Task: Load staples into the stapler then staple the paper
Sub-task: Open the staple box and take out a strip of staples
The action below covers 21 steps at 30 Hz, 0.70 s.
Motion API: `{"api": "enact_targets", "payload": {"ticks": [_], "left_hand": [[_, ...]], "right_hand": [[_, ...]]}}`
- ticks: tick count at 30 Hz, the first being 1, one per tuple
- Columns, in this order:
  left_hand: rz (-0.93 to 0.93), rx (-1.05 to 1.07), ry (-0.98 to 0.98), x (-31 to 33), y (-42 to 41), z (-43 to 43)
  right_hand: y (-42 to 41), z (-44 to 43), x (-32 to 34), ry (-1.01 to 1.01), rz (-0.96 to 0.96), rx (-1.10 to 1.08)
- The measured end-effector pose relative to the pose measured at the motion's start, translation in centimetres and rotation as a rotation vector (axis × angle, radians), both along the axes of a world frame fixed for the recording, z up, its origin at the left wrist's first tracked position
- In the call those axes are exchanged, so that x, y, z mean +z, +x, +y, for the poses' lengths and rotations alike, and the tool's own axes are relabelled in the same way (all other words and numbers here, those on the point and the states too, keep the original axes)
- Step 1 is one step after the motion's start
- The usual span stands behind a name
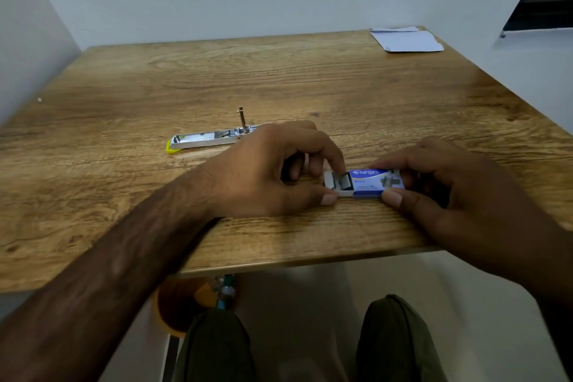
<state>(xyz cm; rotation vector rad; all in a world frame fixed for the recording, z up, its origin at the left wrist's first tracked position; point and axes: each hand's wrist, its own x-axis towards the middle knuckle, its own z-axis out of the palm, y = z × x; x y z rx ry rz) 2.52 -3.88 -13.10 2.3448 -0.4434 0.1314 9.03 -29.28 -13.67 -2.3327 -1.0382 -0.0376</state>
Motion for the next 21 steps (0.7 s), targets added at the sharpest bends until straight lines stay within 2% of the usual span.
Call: {"api": "enact_targets", "payload": {"ticks": [8,21], "left_hand": [[0.041,0.028,-0.064,0.05,-0.03,0.48],[-0.017,0.034,0.005,0.03,0.22,0.12]], "right_hand": [[0.12,-0.06,0.16,0.022,0.019,0.005],[0.05,0.07,0.5,0.003,0.048,-0.008]]}}
